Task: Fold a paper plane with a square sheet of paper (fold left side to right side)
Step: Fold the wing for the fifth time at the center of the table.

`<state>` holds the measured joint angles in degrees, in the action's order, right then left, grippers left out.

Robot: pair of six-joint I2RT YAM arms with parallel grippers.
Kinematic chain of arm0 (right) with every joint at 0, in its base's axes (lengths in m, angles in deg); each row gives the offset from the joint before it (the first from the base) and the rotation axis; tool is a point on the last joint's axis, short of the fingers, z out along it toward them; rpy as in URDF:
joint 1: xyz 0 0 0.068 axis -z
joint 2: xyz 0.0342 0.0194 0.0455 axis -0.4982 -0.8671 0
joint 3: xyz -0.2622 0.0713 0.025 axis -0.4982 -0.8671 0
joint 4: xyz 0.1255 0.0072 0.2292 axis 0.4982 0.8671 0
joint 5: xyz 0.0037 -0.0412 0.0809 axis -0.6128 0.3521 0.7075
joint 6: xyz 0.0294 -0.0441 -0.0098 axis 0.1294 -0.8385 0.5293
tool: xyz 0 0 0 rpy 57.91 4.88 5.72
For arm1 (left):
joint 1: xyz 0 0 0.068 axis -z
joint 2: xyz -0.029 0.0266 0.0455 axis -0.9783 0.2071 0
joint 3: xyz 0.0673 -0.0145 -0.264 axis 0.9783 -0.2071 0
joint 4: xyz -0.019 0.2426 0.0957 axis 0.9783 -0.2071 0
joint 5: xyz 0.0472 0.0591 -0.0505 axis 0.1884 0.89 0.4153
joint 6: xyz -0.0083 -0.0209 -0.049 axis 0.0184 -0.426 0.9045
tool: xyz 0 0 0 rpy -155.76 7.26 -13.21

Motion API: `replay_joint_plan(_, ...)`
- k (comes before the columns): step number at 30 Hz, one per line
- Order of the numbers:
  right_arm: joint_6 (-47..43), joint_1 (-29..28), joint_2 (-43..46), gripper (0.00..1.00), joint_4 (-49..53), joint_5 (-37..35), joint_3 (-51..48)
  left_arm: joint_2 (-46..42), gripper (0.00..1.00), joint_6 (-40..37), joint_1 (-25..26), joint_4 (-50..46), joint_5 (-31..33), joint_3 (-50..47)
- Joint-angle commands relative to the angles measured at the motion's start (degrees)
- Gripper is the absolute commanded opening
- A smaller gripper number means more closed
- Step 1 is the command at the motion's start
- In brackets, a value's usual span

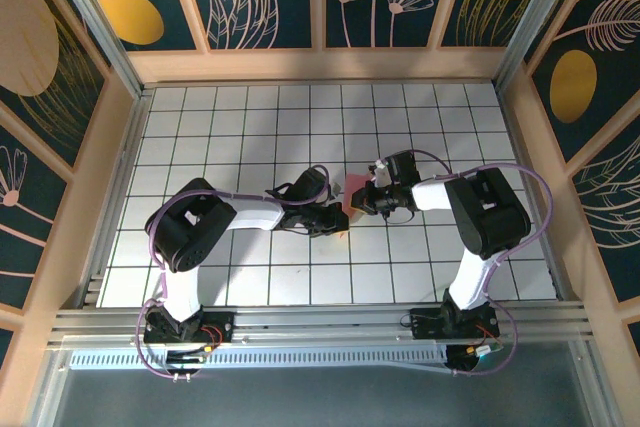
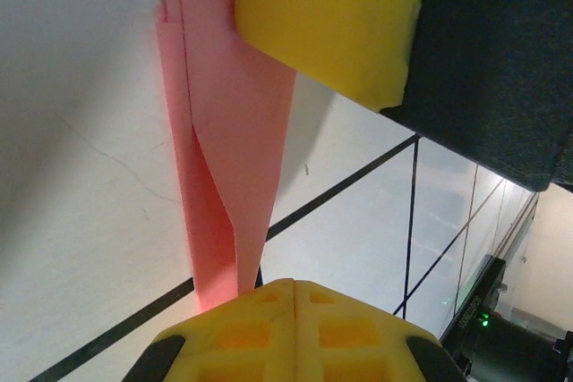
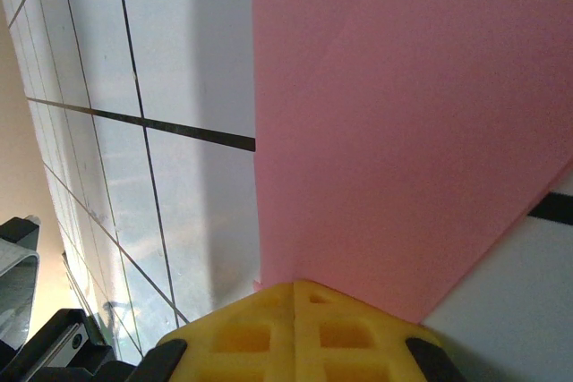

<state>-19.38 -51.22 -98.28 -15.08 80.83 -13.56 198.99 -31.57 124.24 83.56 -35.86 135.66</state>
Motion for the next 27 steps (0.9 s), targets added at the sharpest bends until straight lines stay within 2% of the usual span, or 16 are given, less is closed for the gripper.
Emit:
replay_joint_plan(1,-2.94,0.05,-5.27,0.0,6.13,-10.59,-1.48,0.1,0.0,-0.27,0.2,-1.39,0.67,-0.71)
replay_joint_plan(27,-3.16,0.01,-5.46,0.0,6.36,-10.51,-1.54,0.91,0.0,0.05,0.21,-0.6,0.35,-1.82)
